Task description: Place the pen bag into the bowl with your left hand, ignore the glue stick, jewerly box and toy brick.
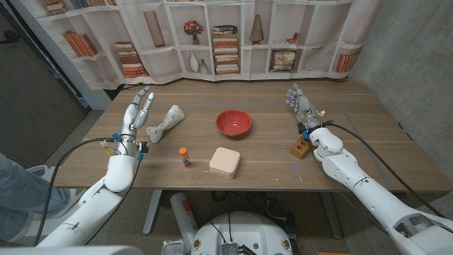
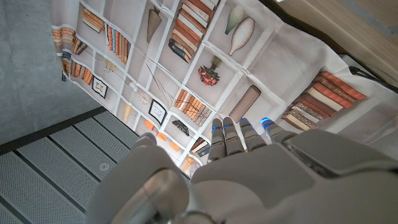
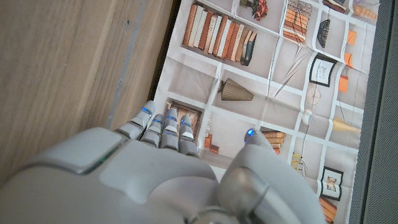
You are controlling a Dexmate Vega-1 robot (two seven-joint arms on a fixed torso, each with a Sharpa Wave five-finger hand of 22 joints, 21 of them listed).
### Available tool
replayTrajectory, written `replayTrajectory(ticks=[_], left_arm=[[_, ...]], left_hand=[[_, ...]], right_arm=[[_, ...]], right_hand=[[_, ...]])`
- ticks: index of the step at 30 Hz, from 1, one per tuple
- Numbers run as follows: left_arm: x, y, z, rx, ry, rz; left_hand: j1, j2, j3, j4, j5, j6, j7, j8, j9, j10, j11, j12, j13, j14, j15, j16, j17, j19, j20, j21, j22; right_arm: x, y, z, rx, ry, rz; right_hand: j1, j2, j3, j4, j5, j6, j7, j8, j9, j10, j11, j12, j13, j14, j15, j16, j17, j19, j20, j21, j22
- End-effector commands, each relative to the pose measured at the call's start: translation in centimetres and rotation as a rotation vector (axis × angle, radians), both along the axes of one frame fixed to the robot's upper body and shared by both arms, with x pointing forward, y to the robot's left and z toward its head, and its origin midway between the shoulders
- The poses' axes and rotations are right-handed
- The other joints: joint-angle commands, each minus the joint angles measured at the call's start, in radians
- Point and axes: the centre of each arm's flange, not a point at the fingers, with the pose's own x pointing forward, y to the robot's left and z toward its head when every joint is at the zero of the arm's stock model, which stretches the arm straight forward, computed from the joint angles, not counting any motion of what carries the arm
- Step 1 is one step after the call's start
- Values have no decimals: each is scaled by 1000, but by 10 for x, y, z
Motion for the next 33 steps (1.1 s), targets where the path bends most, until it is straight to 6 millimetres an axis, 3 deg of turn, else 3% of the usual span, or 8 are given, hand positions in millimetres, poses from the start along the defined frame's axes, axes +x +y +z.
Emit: replayTrajectory(ticks=[1, 18, 33], left_arm=[[-2, 6, 3, 32, 1, 87], [2, 5, 4, 105, 17, 206], [-7, 8, 3, 134, 11, 300]], left_hand=[[16, -1, -1, -8, 6, 9, 1, 1, 6, 11, -2, 2, 3, 7, -10, 4, 3, 6, 5, 1, 1], [34, -3, -1, -18, 13, 21, -1, 1, 6, 17, -3, -1, 4, 15, -11, 2, 3, 18, 4, 0, 1], [47, -3, -2, -24, 18, 24, -5, -2, 6, 22, -5, -3, 4, 19, -14, 0, 4, 21, 9, -2, 1]], right_arm=[[4, 3, 2, 2, -1, 4], [7, 2, 1, -1, 9, 1], [5, 3, 0, -4, 10, 2]], right_hand=[[6, 9, -2, -3, -1, 10, 1, 0, 4, 8, 3, 1, 2, 10, 1, -1, 3, 8, -15, -4, 6], [6, 10, -3, -4, -1, 10, 2, 0, 4, 7, 3, -1, 2, 11, 1, -1, 3, 10, -15, -11, 6], [5, 11, -5, -5, -1, 10, 1, 0, 4, 9, 2, -1, 2, 13, 2, -1, 4, 12, -15, -16, 6]])
